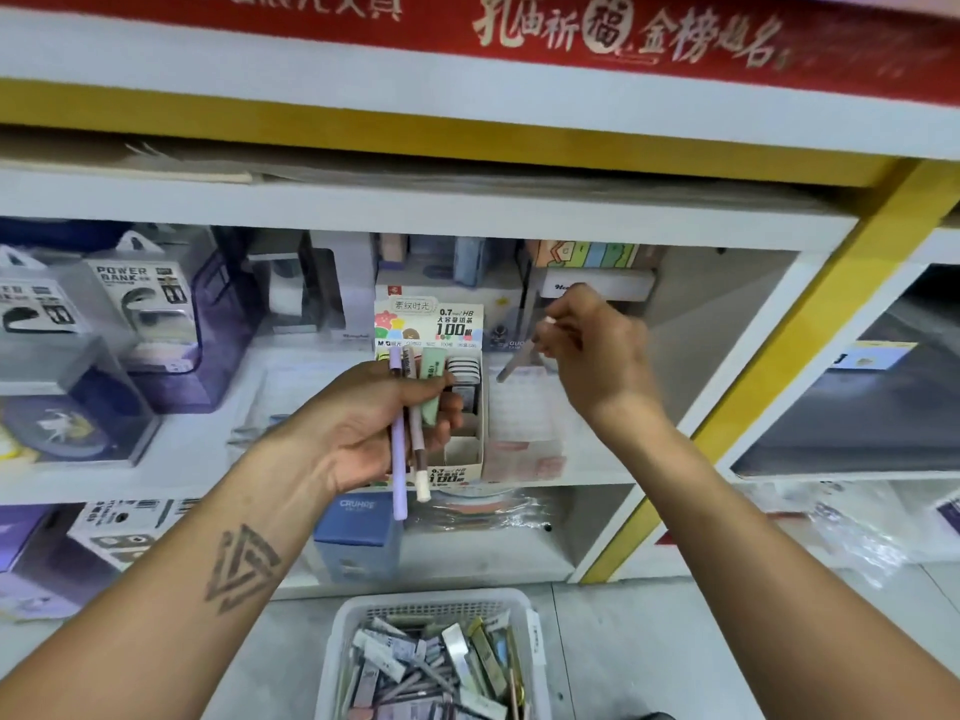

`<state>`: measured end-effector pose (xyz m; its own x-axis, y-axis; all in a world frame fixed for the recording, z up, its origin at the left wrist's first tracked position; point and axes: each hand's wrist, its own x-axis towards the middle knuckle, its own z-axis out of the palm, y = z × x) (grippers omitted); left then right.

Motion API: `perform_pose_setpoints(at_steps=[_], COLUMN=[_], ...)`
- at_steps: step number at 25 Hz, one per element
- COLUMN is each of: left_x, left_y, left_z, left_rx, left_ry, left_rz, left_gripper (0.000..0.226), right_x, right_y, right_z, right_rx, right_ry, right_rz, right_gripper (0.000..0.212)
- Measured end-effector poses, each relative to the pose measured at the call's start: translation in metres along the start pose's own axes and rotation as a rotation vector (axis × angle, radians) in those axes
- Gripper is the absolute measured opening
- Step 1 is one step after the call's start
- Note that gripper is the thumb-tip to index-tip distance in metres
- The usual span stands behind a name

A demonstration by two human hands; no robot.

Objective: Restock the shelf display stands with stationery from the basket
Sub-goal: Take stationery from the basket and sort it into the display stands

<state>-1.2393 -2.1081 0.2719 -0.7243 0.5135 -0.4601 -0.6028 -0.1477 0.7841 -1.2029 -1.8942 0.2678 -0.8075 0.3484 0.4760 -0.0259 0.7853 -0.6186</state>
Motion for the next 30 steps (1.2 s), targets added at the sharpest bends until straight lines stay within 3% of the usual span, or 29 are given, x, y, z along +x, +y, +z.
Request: perform_pose_setpoints(at_steps=[14, 17, 20, 22, 23, 24, 27, 30], left_x=[-0.006, -0.007, -0.010, -0.012, -0.013, -0.014, -0.014, -0.015], left_y=[0.003, 0.003, 0.004, 0.004, 0.004, 0.003, -0.001, -0.008], left_z=[-0.017, -0.019, -0.022, -0.020, -0.019, -0.018, -0.012, -0.004], left_rx=[-0.004, -0.008, -0.009, -0.011, -0.021, -0.031, -0.029, -0.005], left_ry=[-0.037, -0.040, -0.034, -0.031, -0.027, -0.023, -0.022, -0.035], left_rz=[0.024, 0.018, 0.012, 0.006, -0.003, -0.014, -0.039, -0.068], left_gripper=[0.018, 0.016, 0.015, 0.014, 0.014, 0.014, 0.015, 0.013], right_x=[0.006, 0.004, 0.000, -0.005, -0.007, -0.010, -0.029, -0.043], right_y=[0.005, 0.002, -0.003, -0.007, -0.009, -0.014, -0.021, -0.020], right_z=[0.034, 0.043, 0.047, 0.041, 0.037, 0.032, 0.019, 0.010], right_rx=[-0.055, -0.205, -0.305, -0.277, -0.292, -0.314, -0.418, -0.478], right_ry=[-0.026, -0.135, -0.239, -0.217, -0.249, -0.336, -0.754, -0.857], right_rz=[-0.237, -0.344, -0.239, -0.118, -0.071, -0.034, 0.048, -0.014], right_gripper=[0.009, 0.043, 0.055, 0.039, 0.021, 0.018, 0.045, 0.033])
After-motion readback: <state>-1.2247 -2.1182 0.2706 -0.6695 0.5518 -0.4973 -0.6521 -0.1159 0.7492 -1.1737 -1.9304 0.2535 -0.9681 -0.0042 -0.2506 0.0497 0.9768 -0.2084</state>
